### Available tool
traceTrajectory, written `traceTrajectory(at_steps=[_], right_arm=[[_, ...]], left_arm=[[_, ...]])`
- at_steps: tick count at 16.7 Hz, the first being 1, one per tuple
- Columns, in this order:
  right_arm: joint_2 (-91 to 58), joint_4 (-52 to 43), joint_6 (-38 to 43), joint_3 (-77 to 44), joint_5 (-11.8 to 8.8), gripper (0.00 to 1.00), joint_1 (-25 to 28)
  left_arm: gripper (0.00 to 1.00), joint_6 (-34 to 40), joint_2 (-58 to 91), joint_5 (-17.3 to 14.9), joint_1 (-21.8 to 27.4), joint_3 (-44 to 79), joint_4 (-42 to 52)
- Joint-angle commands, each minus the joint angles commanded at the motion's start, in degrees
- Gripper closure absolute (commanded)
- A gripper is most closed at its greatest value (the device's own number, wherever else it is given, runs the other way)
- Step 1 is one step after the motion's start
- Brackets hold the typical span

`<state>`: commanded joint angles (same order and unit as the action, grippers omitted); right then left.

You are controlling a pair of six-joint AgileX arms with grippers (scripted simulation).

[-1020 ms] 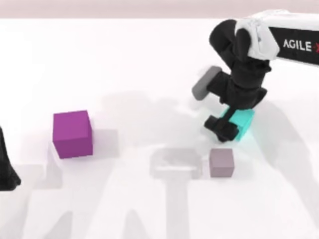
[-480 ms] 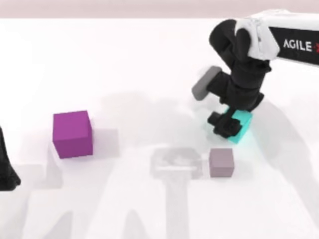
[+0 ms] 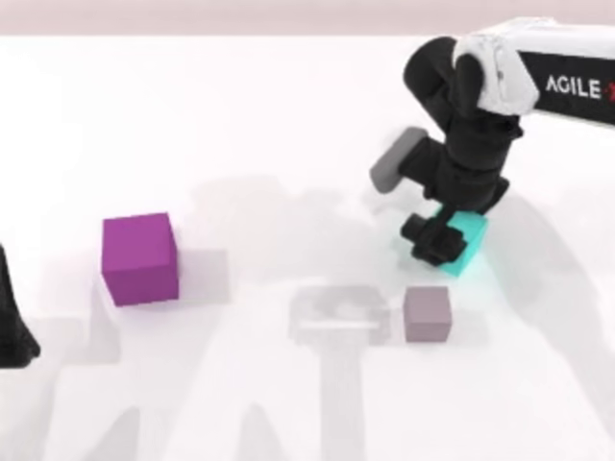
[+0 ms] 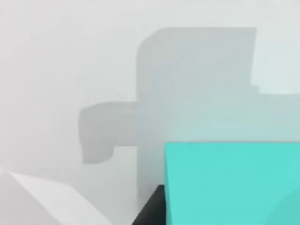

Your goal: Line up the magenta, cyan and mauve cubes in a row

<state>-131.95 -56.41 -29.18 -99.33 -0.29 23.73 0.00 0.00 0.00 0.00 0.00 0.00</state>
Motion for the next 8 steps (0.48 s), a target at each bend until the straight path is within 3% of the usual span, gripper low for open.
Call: traceTrajectory(at_steps=[8], right_arm=[[3.48, -13.31, -0.15, -9.69, -0.04, 1.0, 0.51]], left_arm=[[0.0, 0.0, 0.0, 0.0, 0.0, 0.0, 0.0]])
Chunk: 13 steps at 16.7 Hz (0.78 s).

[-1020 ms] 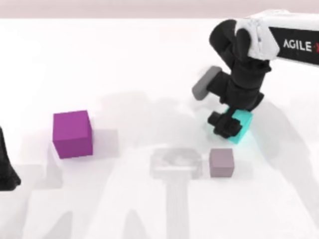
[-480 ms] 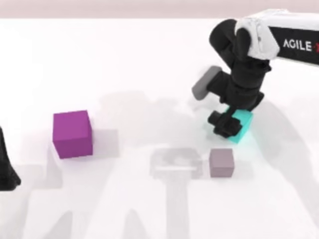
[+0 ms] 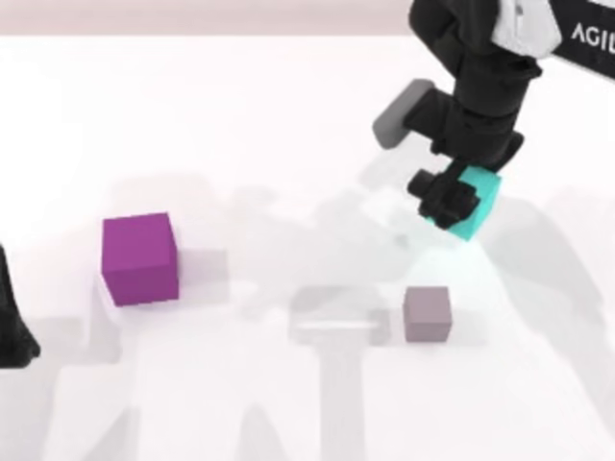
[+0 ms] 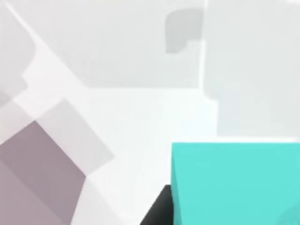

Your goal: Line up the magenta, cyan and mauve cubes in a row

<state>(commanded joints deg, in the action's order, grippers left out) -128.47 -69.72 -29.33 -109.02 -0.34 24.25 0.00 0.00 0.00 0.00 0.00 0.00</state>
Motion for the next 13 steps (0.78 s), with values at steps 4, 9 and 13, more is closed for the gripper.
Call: traceTrajectory(at_steps=[4, 9, 13], right_arm=[[-0.04, -0.1, 0.11, -0.08, -0.02, 1.0, -0.26], [0.88, -1.29, -6.11, -0.13, -0.19, 1.0, 6.37], [2.7, -2.74, -14.89, 0.58, -0.31, 1.0, 16.37]], left_arm=[[0.0, 0.0, 0.0, 0.0, 0.0, 0.0, 0.0], [0.0, 0.0, 0.0, 0.0, 0.0, 0.0, 0.0], [0.0, 0.0, 0.0, 0.0, 0.0, 0.0, 0.0]])
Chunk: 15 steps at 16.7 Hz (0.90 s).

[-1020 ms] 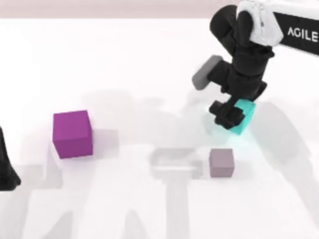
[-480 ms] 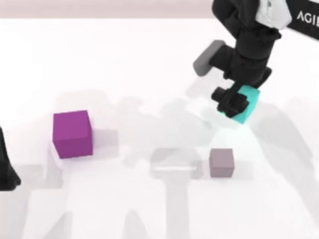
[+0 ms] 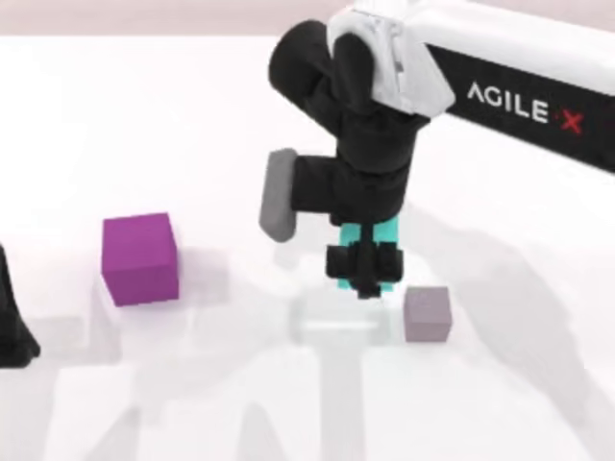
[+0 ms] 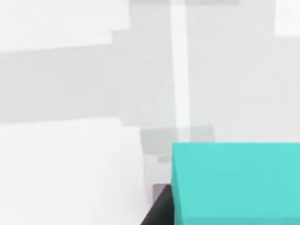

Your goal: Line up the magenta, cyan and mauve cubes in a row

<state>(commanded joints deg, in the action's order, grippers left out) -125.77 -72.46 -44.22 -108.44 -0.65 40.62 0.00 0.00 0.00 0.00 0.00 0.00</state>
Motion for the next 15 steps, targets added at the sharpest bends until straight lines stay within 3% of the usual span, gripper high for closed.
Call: traceTrajectory(at_steps=[2, 8, 15], right_arm=[[0.86, -0.18, -2.15, 0.33, 0.01, 1.0, 2.16], [0.61, 0.87, -2.08, 1.13, 0.0, 1.0, 2.11], [-1.57, 13.86, -2.3, 11.8, 0.02, 1.0, 2.35]], left_arm=[[0.0, 0.0, 0.0, 0.0, 0.0, 0.0, 0.0], [0.0, 0.0, 0.0, 0.0, 0.0, 0.0, 0.0], [0.0, 0.0, 0.0, 0.0, 0.0, 0.0, 0.0]])
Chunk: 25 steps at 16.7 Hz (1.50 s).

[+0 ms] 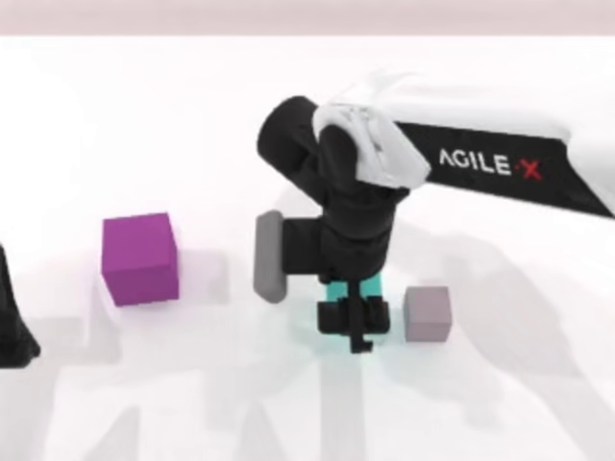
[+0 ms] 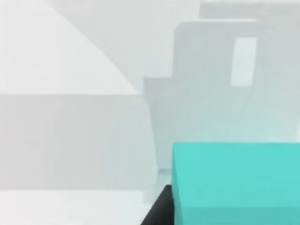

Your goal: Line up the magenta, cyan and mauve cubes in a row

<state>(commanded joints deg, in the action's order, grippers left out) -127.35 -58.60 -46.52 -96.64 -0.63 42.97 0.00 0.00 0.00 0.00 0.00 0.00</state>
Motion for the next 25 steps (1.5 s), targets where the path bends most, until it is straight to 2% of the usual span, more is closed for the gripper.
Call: traceTrajectory(at_steps=[4, 17, 25], right_arm=[[-0.12, 0.43, 0.0, 0.4, 0.02, 1.0, 0.0], [-0.12, 0.43, 0.0, 0.4, 0.02, 0.02, 0.0], [-0.12, 0.43, 0.0, 0.4, 0.02, 0.0, 0.0]], left_arm=[[0.0, 0.0, 0.0, 0.0, 0.0, 0.0, 0.0], [0.0, 0.0, 0.0, 0.0, 0.0, 0.0, 0.0], [0.0, 0.0, 0.0, 0.0, 0.0, 0.0, 0.0]])
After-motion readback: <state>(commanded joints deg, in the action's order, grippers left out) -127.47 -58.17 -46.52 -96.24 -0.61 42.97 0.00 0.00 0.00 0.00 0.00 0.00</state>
